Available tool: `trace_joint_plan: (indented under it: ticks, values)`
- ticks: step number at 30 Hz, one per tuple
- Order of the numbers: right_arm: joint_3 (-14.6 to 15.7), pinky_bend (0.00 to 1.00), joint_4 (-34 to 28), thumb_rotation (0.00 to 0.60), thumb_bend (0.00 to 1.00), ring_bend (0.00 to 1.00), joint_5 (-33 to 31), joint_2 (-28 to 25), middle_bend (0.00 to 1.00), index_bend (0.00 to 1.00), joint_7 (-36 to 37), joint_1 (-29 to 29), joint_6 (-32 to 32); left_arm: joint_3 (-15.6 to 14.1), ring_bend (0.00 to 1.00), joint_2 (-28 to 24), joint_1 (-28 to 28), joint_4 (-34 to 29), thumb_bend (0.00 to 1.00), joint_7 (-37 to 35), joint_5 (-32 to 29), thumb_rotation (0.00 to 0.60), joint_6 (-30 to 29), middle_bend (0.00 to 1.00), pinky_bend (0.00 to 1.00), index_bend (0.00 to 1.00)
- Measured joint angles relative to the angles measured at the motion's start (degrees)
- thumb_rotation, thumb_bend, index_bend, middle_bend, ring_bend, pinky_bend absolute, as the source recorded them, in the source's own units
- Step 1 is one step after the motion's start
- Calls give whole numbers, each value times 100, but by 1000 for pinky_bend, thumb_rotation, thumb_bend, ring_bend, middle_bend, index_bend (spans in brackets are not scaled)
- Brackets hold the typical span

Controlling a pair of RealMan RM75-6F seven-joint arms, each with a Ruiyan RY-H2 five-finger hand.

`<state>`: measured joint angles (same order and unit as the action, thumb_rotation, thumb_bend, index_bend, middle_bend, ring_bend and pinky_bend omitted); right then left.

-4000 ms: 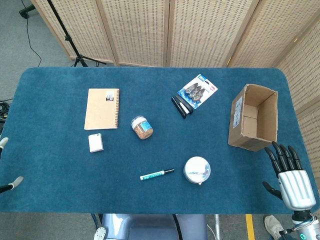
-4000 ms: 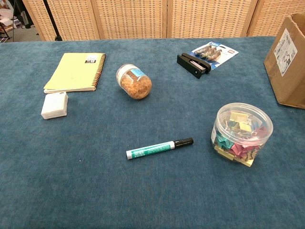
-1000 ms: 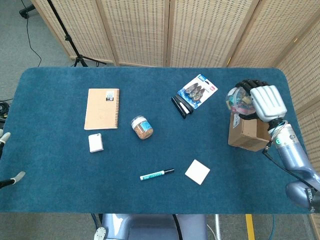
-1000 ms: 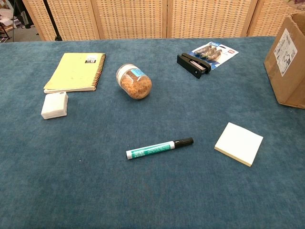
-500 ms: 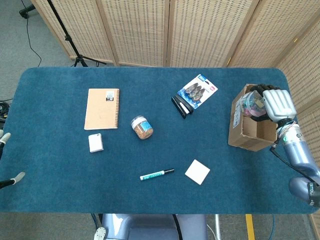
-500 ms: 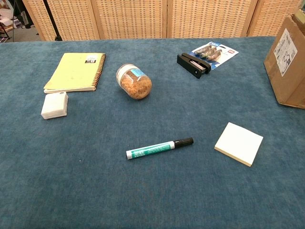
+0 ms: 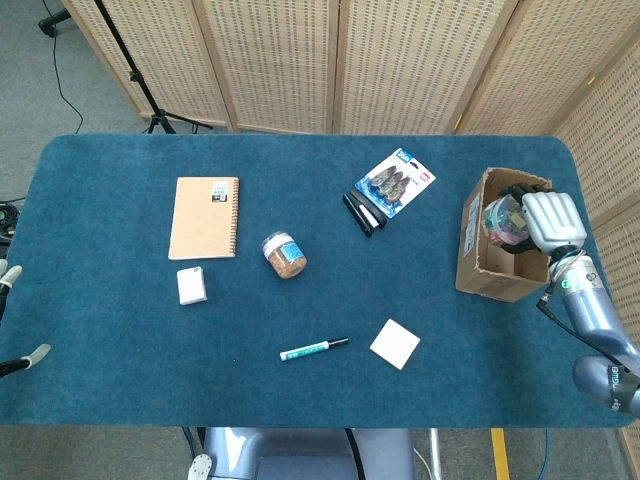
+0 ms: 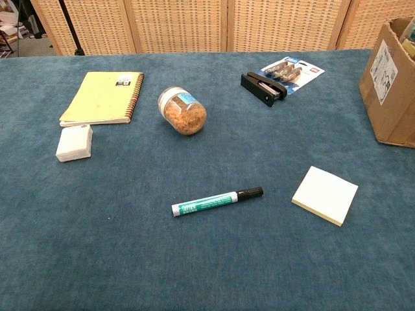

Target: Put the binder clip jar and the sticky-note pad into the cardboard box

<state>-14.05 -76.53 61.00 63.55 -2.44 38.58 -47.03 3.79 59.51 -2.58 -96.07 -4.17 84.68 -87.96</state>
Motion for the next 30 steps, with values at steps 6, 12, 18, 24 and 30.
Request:
trace_joint_plan:
  ticks: [6, 12, 18, 24, 30]
  values:
    - [7, 392, 58, 600, 140, 354, -187, 70, 390, 546, -216, 41, -14, 10, 0, -10, -12, 8, 0, -29, -29, 600, 30, 0, 0, 0]
    - [82, 223, -23, 600, 5, 24, -263, -53, 10, 51, -389, 63, 151, 7, 0, -15, -6, 1, 0, -28, -24, 600, 18, 0, 0, 0]
    - [105, 162, -276, 600, 0, 0, -513, -224, 0, 19, -753, 94, 93, 0, 0, -19, -5, -4, 0, -26, -11, 600, 15, 0, 0, 0]
    - [64, 152, -686, 600, 0, 0, -433, -482, 0, 19, -815, 44, -163, 1, 0, -28, -10, -1, 0, -51, -15, 600, 28, 0, 0, 0]
    - [68, 136, -1334, 600, 0, 0, 419, -868, 0, 19, -376, -156, -515, -22, 0, -36, 0, -6, 0, -71, 38, 600, 5, 0, 0, 0]
